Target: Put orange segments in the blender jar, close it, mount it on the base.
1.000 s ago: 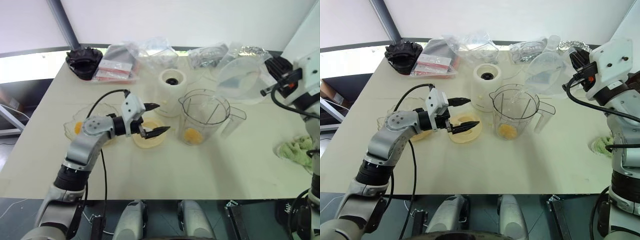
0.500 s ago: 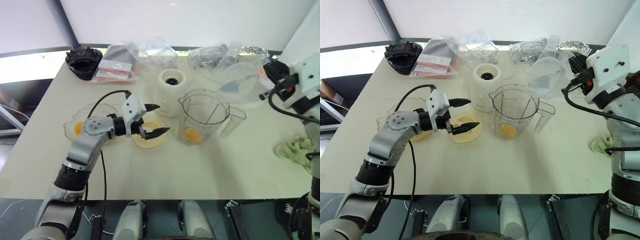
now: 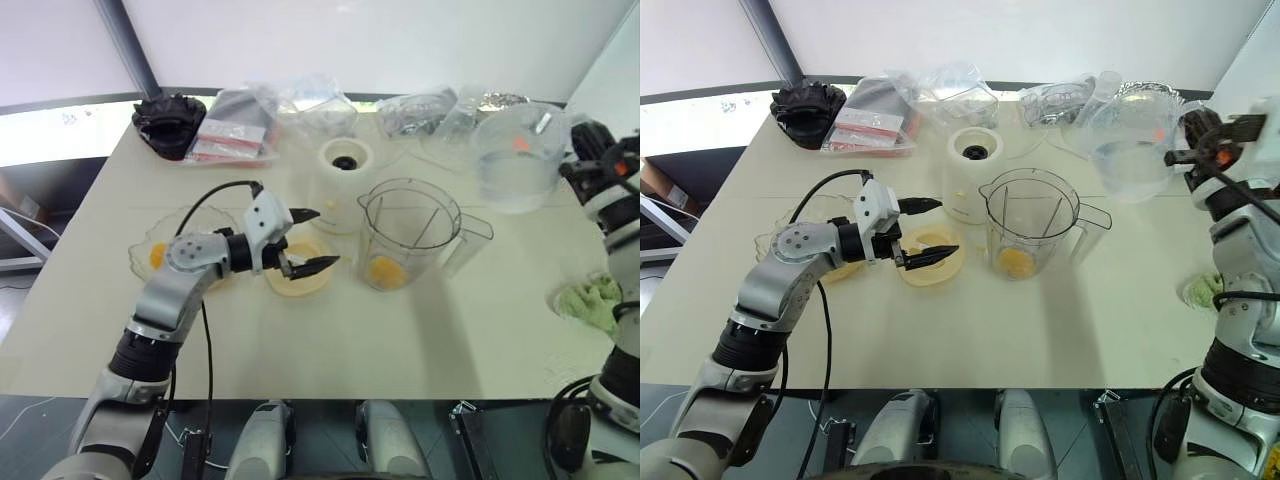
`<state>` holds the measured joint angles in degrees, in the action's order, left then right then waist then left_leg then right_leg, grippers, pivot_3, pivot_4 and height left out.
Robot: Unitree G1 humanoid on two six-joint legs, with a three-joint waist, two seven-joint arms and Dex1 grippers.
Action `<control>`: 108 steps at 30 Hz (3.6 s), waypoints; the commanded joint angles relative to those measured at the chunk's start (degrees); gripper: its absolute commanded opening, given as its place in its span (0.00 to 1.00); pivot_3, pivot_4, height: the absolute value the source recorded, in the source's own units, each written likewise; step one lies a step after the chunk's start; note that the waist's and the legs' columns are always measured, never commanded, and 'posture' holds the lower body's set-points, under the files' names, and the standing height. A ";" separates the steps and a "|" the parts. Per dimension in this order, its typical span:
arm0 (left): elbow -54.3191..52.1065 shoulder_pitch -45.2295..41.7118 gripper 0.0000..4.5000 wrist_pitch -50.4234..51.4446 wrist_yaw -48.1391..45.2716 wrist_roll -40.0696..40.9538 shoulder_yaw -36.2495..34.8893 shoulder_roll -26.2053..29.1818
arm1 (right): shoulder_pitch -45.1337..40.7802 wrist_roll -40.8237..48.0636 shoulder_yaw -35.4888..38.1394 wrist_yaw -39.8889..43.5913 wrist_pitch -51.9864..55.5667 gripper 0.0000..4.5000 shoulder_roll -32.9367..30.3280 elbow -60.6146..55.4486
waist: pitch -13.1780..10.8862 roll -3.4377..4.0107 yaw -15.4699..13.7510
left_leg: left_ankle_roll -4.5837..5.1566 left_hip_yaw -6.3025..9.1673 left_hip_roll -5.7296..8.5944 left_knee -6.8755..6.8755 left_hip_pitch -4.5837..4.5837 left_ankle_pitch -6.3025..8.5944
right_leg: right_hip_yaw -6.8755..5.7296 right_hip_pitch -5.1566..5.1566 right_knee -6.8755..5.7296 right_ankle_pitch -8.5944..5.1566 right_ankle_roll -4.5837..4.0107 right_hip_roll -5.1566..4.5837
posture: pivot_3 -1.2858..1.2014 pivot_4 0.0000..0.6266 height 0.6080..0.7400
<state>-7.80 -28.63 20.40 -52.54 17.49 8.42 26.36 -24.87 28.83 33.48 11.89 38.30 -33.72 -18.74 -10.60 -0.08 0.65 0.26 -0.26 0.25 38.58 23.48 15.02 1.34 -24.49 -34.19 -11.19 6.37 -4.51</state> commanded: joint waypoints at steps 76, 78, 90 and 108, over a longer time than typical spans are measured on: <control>-5.88 2.12 1.00 2.82 0.17 2.25 0.06 3.04 | 36.26 -1.45 1.92 -0.33 -29.85 0.78 10.40 13.23 | 0.07 0.03 1.13 | 0.00 -0.43 -0.03 -0.30 -0.33 -0.01 | 0.22 0.10 -0.03 -0.02 0.02 0.06 | 0.52 0.24 1.00; -5.09 1.62 1.00 2.52 -0.30 2.29 -0.10 2.91 | 43.88 -0.80 1.05 1.42 -27.78 0.78 11.15 4.19 | 0.12 0.10 0.59 | 0.00 -0.43 -0.07 -0.30 -0.33 -0.01 | 0.22 0.08 -0.03 -0.03 0.02 0.04 | 0.52 0.24 1.00; 4.54 -3.36 1.00 -1.44 -3.50 -0.10 -1.49 5.62 | 55.89 5.49 -5.10 10.11 -14.06 0.78 4.72 -23.03 | 0.13 0.09 -0.24 | -0.01 -0.03 -0.12 -0.33 -0.24 0.00 | 0.06 0.02 0.02 -0.05 -0.01 0.00 | 0.52 0.24 1.00; 58.38 -35.66 1.00 -32.87 -33.19 -18.63 13.89 3.82 | 44.00 12.26 -9.14 19.01 -2.44 0.78 -8.92 -27.48 | -0.11 -0.65 -0.23 | -0.01 -0.24 0.07 -0.29 -0.07 0.00 | -0.03 -0.04 0.14 -0.05 -0.01 -0.02 | 0.52 0.24 1.00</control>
<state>47.57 -62.06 -7.68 -85.11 1.26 21.84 30.35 20.18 39.69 24.23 30.82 35.59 -41.83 -44.09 -10.72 -0.73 0.41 0.26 -0.51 0.32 38.29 23.42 15.02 1.31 -24.53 -34.04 -11.24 6.36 -4.54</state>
